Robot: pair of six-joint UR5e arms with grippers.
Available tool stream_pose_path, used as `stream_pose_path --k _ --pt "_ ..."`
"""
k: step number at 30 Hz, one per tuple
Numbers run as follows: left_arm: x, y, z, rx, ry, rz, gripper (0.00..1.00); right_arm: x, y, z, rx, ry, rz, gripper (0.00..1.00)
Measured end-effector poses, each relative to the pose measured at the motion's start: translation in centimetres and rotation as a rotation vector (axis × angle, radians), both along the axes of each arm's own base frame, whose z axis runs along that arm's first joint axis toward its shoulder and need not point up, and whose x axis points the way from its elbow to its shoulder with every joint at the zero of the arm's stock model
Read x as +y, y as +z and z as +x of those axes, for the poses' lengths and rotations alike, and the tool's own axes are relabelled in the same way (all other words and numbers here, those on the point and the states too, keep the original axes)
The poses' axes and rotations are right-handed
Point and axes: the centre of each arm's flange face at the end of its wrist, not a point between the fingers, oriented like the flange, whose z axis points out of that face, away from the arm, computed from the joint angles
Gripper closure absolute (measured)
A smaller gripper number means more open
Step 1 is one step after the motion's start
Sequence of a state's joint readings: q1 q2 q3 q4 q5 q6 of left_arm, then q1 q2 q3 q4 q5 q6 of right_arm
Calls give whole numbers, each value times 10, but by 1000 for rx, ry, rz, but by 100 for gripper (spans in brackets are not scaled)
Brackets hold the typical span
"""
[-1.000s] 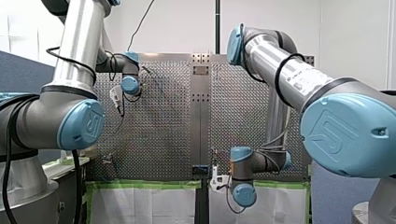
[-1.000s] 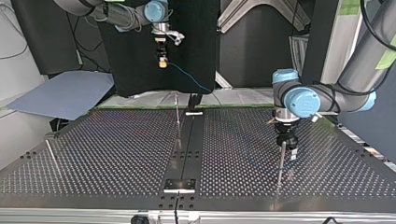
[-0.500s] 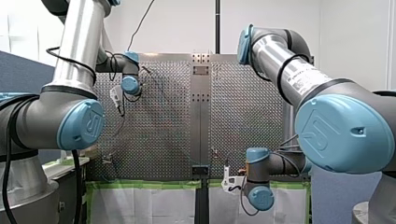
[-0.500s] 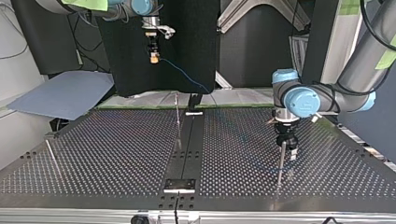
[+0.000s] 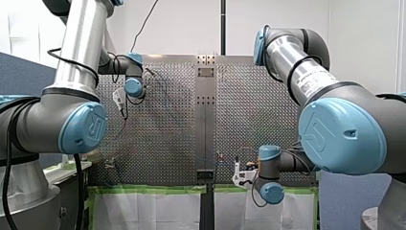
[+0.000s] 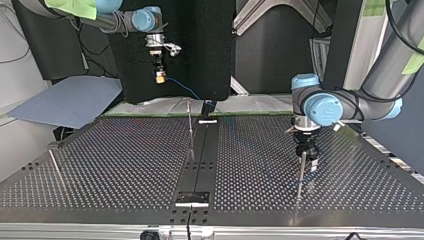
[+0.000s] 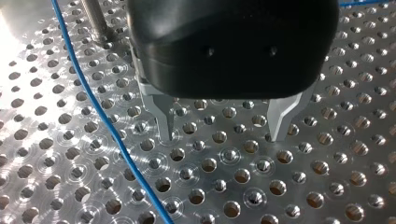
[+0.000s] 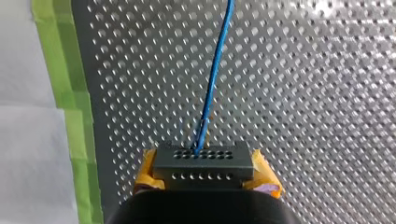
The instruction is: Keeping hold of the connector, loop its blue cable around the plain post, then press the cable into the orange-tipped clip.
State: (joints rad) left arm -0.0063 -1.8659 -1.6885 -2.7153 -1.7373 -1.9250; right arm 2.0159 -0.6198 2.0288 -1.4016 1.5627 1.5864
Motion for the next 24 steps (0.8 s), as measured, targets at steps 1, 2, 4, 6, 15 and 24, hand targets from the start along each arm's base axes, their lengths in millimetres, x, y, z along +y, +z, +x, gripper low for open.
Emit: stream_pose_path --k 1,2,4,6,15,24 --pt "0 0 0 0 0 0 0 0 0 1 3 7 6 100" --pt "0 0 0 1 0 0 0 -1 -1 1 5 14 11 100" --pt "0 0 0 2 -1 0 0 -2 -1 3 7 22 16 100" --pt "-1 0 0 3 -1 0 0 -3 -1 4 11 32 21 100" --pt "-11 -1 -3 1 -39 -54 0 -2 -2 9 29 55 29 100" --pt "-25 -5 -10 30 -86 -143 0 -1 -3 10 42 60 29 100"
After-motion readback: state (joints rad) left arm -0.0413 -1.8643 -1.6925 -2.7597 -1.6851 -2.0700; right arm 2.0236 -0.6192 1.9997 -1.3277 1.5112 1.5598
